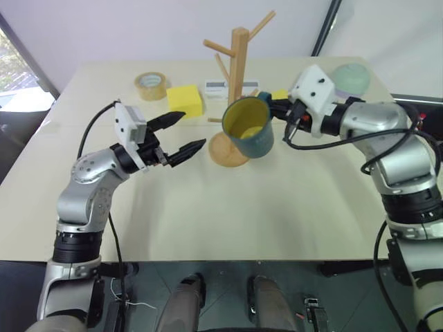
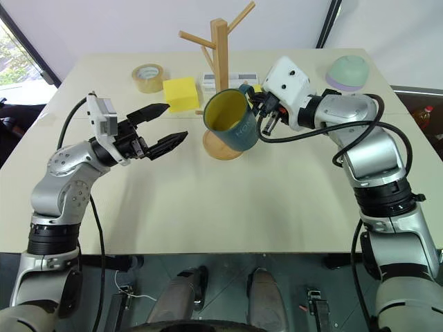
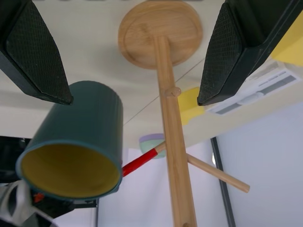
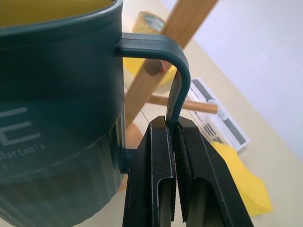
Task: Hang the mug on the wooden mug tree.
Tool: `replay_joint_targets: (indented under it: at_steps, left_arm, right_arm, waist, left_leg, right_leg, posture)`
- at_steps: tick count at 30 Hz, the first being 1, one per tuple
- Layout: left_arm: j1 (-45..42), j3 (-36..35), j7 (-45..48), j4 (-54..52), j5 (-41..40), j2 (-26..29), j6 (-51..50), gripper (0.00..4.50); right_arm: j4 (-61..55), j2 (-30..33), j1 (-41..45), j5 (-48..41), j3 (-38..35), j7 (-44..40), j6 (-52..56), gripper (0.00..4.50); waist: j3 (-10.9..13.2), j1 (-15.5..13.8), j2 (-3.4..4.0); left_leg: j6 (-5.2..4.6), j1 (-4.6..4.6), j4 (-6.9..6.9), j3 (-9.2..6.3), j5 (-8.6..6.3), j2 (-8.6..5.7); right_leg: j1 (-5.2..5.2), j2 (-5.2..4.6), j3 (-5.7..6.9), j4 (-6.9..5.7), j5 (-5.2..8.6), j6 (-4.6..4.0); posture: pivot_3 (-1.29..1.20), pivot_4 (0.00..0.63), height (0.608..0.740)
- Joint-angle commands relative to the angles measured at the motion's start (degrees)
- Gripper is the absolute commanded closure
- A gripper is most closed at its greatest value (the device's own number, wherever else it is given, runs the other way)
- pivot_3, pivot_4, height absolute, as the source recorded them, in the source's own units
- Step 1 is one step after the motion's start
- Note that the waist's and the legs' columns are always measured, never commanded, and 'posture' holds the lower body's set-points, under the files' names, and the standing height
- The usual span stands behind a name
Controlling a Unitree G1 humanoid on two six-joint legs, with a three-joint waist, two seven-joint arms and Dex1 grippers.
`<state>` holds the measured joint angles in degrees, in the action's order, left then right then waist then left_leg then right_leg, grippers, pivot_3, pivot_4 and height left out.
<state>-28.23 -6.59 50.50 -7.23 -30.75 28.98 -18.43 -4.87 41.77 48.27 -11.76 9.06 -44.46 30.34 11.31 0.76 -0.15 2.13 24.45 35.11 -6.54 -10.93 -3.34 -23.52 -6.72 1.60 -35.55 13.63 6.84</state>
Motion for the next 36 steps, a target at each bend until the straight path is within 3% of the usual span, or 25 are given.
replay_joint_targets:
  at_steps: [1, 16, 18, 22, 27, 30, 36]
  left_arm:
    - [-0.3, -1.4, -0.3, -2.4, -1.4, 0.5, -0.1, 0.0]
    - [0.2, -1.2, -0.9, -3.2, -2.3, 0.8, -0.3, 0.0]
    - [0.4, -1.2, -1.0, -3.4, -2.3, 0.8, -0.4, 0.0]
    - [0.5, -1.2, -1.3, -3.7, -2.2, 0.7, -0.5, 0.0]
    - [0.5, -1.5, -1.9, -3.6, -2.0, 0.6, -0.8, 0.0]
    - [1.4, -3.0, -3.9, -2.8, -2.7, 0.0, -1.3, 0.0]
    - [7.1, -4.8, -10.1, 1.1, 1.5, -1.7, 1.3, 0.0]
  right_arm:
    - [0.2, -0.6, 2.9, 1.6, -0.3, -1.0, -1.7, 4.43]
    - [6.0, -4.9, 7.6, 6.8, 2.5, -2.3, -2.0, 4.43]
    - [6.2, -5.1, 7.7, 7.2, 2.4, -2.4, -2.2, 3.82]
    - [6.3, -4.8, 7.8, 8.3, 1.7, -1.2, -2.9, 2.04]
    - [4.8, -1.5, 5.3, 7.7, -3.1, -0.7, -3.5, 2.04]
    - [3.0, -0.4, 0.4, 3.9, -10.2, -0.2, -4.2, 2.04]
    - [0.2, -8.9, -14.7, -3.9, -23.0, 6.7, -7.9, 2.04]
  waist:
    - [0.0, 0.0, 0.0]
    - [0.0, 0.0, 0.0]
    - [0.0, 0.0, 0.0]
    - [0.0, 0.0, 0.0]
    - [0.0, 0.0, 0.0]
    - [0.0, -0.3, -0.02]
    - [0.0, 0.2, -0.04]
  left_leg:
    - [0.0, 0.0, 0.0, 0.0, 0.0, 0.0]
    - [0.01, -0.02, 0.03, 0.0, 0.01, -0.01]
    - [0.01, -0.03, 0.03, 0.0, 0.01, -0.01]
    - [0.01, -0.06, 0.04, 0.0, 0.01, -0.01]
    - [0.04, -0.07, 0.07, 0.0, 0.02, -0.01]
    - [0.04, -0.07, 0.09, -0.03, 0.02, -0.01]
    - [0.03, -0.22, 0.04, 0.05, 0.02, 0.02]
  right_leg:
    - [0.0, 0.0, 0.0, 0.0, 0.0, 0.0]
    - [-0.04, 0.02, 0.0, -0.16, -0.01, 0.01]
    - [-0.05, 0.02, 0.0, -0.21, -0.01, 0.02]
    - [-0.07, 0.02, -0.01, -0.32, -0.01, 0.02]
    - [-0.09, 0.02, -0.01, -0.42, 0.0, 0.02]
    - [-0.06, 0.02, 0.0, -0.41, 0.0, 0.02]
    - [0.02, 0.02, -0.06, -0.46, 0.0, 0.02]
  posture:
    - [0.0, 0.15, 0.74]
    - [0.0, 0.15, 0.74]
    - [0.0, 0.15, 0.74]
    - [0.0, 0.15, 0.74]
    - [0.0, 0.15, 0.74]
    - [0.0, 0.15, 0.74]
    - [0.0, 0.15, 0.74]
